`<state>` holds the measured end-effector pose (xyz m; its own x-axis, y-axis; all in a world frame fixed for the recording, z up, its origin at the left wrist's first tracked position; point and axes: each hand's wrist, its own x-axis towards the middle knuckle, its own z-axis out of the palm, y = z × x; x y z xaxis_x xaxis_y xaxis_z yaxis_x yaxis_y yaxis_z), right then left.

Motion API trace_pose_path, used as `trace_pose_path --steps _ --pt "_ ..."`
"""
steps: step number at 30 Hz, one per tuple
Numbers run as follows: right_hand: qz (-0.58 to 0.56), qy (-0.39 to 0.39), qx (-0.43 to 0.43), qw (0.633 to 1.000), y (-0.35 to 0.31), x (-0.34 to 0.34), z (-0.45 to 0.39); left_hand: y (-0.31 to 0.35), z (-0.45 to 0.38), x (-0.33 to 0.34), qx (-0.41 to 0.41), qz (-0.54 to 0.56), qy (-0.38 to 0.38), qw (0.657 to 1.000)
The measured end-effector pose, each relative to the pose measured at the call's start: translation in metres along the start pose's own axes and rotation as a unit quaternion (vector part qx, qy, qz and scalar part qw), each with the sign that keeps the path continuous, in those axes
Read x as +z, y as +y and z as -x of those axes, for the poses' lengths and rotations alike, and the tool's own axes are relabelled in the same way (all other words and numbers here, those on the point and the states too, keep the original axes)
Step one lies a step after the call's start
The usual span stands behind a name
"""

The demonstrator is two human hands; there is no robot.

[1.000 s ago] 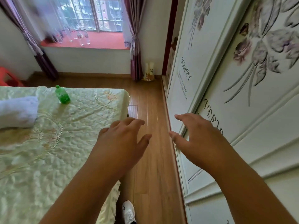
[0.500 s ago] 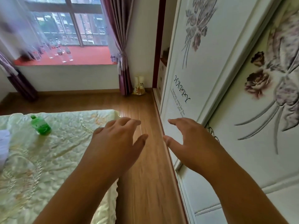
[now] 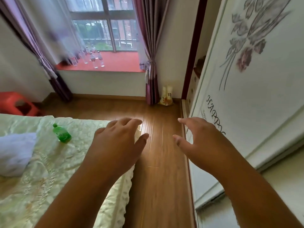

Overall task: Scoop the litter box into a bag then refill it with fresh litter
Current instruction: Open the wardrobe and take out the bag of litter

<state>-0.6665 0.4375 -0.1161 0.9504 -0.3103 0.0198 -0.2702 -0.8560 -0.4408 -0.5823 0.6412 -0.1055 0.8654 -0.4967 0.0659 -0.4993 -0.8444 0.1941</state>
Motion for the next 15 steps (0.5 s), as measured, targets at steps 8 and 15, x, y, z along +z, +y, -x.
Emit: trace_pose_path --steps 8,15 --pt "0.017 -0.026 -0.017 0.999 0.024 0.009 -0.105 -0.017 -0.077 0.027 -0.059 0.021 -0.022 0.998" --pt "0.043 -0.034 0.019 0.998 0.023 0.031 -0.205 -0.061 -0.183 0.048 -0.04 0.027 -0.039 0.998"
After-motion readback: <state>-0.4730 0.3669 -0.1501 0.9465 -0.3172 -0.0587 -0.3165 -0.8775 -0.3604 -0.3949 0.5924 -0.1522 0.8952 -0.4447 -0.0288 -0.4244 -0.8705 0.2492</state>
